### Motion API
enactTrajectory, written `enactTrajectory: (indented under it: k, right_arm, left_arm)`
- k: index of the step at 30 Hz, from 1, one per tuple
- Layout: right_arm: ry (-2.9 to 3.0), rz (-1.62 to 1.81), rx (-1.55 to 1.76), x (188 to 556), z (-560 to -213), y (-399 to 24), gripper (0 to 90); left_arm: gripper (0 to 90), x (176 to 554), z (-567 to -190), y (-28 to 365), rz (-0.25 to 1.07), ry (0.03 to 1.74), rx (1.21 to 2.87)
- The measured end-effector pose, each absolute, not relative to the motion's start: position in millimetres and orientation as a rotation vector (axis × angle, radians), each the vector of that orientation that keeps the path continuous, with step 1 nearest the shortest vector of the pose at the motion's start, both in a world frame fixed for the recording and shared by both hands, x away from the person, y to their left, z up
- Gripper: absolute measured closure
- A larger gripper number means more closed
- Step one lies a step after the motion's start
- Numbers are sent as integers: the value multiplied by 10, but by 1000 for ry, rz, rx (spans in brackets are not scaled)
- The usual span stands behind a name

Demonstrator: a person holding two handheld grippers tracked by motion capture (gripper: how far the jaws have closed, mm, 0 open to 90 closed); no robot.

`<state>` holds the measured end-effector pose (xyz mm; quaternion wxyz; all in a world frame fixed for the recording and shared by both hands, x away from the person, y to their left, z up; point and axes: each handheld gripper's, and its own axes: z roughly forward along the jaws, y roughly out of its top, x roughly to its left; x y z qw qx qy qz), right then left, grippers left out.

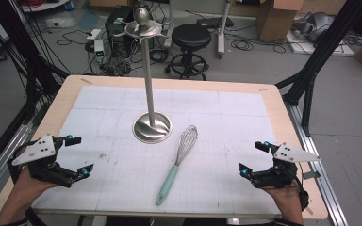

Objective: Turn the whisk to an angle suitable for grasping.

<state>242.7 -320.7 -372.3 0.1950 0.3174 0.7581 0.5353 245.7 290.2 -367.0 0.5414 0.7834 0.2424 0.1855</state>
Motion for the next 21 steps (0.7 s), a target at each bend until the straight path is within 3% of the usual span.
enactTrajectory:
  k: [21]
  right_arm:
    - [2138, 1498, 875, 2456, -3716, -3166, 5]
  left_arm:
    - [17, 2425, -3543, 2820, 437, 479, 1868]
